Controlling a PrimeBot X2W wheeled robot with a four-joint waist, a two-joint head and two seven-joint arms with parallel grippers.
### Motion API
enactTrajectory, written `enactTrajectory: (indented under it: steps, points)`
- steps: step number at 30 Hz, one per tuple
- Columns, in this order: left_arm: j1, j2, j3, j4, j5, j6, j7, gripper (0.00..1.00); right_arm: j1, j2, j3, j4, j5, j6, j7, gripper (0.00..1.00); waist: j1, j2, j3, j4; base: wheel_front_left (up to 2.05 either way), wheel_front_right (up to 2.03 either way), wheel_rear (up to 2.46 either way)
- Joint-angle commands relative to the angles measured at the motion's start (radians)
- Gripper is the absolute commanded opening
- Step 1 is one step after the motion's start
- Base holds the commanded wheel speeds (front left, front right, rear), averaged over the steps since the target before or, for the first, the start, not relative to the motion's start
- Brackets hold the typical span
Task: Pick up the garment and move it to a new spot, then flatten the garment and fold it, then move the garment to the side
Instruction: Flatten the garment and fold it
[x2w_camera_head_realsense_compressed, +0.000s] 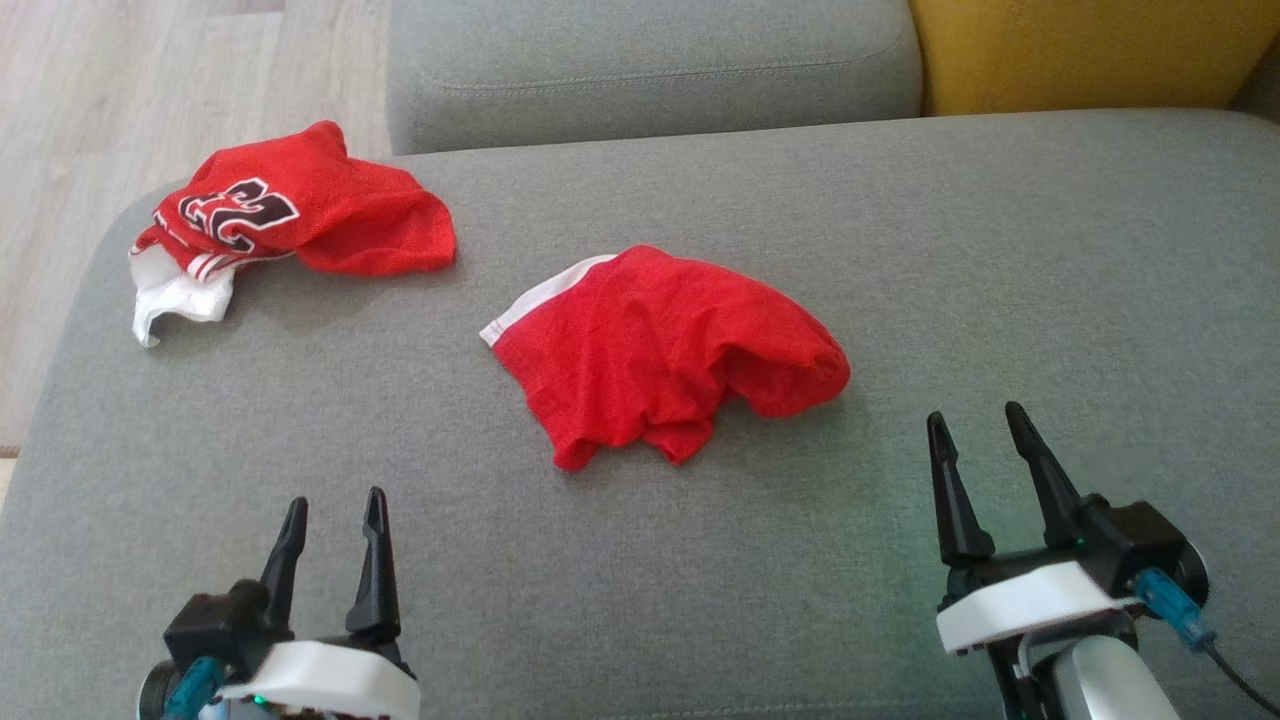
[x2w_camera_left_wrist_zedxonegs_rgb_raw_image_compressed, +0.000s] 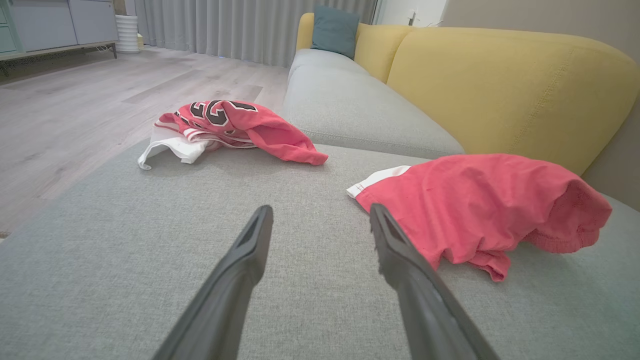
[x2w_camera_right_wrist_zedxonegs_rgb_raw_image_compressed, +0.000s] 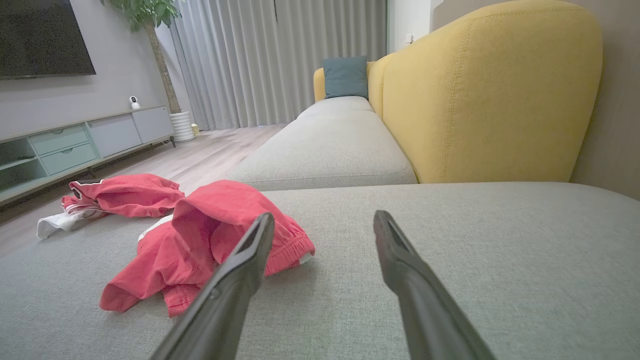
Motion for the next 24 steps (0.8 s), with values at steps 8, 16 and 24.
enactTrajectory:
  steps: [8,16,24]
  points:
    - [-0.068,-0.005,0.002,-0.037,-0.013,0.008,-0.012,1.00,-0.180,-0.004,0.052,0.008,-0.068,0.008,-0.006,1.00,0.0000,-0.0001,0.037,0.054,0.00,0.00,0.00]
    - [-0.095,-0.005,-0.046,-0.053,-0.039,0.024,-0.012,1.00,-0.427,-0.004,0.130,0.232,-0.134,0.008,0.103,1.00,0.0000,-0.0001,0.090,0.127,0.00,0.00,0.00]
    - [-0.112,-0.005,-0.076,-0.050,-0.059,0.040,-0.012,1.00,-0.571,-0.030,0.213,0.494,-0.080,0.008,0.279,1.00,0.0000,-0.0001,0.116,0.184,0.00,0.00,0.00]
